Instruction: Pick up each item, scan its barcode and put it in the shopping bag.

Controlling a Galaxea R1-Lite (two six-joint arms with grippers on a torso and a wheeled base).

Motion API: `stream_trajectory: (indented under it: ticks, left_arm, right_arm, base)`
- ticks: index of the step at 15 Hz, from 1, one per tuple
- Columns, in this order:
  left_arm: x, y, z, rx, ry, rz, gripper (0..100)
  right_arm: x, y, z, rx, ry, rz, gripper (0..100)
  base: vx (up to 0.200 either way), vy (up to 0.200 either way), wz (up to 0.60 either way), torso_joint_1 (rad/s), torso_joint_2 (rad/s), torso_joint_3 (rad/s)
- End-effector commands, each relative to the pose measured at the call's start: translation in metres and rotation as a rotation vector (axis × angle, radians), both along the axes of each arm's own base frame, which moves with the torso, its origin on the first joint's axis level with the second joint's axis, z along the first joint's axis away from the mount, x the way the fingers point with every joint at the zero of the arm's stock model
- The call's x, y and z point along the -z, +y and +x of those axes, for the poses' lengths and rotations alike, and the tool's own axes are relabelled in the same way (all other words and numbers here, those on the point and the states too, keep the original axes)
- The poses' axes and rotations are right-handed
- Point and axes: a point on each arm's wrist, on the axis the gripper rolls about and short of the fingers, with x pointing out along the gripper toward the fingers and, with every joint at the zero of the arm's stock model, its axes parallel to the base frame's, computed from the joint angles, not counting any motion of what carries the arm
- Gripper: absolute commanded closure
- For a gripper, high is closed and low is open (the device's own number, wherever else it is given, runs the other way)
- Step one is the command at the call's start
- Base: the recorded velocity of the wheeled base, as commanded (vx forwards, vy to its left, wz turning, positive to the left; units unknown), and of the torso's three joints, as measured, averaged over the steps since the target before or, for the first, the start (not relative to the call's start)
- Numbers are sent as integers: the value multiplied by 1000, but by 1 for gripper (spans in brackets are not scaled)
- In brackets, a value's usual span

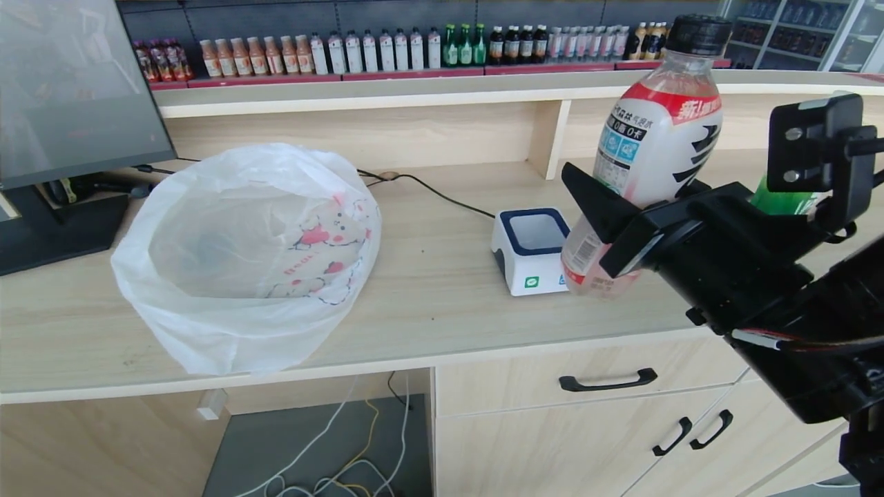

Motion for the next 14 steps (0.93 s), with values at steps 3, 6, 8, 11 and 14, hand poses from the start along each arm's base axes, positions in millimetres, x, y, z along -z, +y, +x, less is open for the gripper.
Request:
stream_trajectory:
  ticks: [3,6,8,11,14]
  left_arm:
    - [0,0,0,0,-1,4,0]
    - [0,0,0,0,-1,3,0]
    - [0,0,0,0,-1,3,0]
    - [0,0,0,0,-1,3,0]
    - [0,0,0,0,-1,3,0]
  right_arm:
    - [0,1,1,14,-32,-26,100]
    - [-4,0,0,70,-98,-126,100]
    - [-4,1,1,111,-131,-192,100]
    - [-9,9,12,162,-189,-266,100]
    - [-17,7,27,269,-272,-389,100]
  base:
    - [0,67,0,-1,1,1]
    - [0,0,0,0,0,0]
    - [0,0,0,0,0,0]
    - [0,0,0,0,0,0]
    - [0,0,0,0,0,0]
